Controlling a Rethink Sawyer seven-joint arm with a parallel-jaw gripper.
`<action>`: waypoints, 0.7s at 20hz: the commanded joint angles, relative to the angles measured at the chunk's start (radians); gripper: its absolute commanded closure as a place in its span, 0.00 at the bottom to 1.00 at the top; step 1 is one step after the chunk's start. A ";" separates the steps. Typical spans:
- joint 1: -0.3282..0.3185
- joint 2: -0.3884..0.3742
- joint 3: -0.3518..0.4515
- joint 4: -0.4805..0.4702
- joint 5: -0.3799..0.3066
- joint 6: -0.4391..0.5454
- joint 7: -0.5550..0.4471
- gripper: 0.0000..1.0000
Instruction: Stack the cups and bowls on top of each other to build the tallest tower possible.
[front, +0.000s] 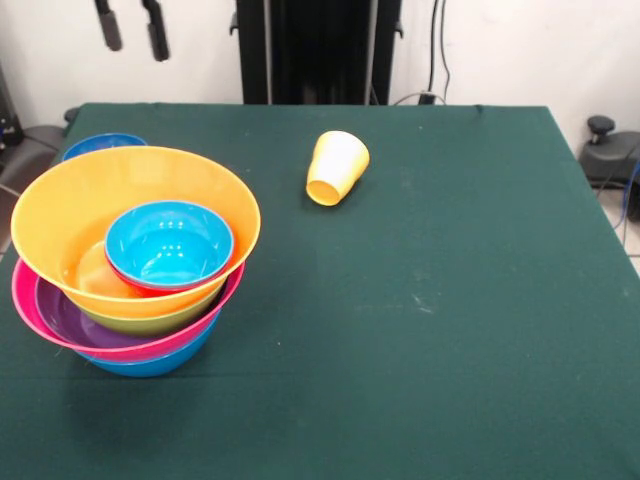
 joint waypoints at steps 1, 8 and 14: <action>-0.036 0.081 0.011 0.127 -0.166 -0.141 -0.242 0.00; -0.064 0.211 0.012 0.087 -0.277 -0.230 -0.244 0.00; -0.077 0.269 0.041 0.069 -0.315 -0.198 -0.302 0.00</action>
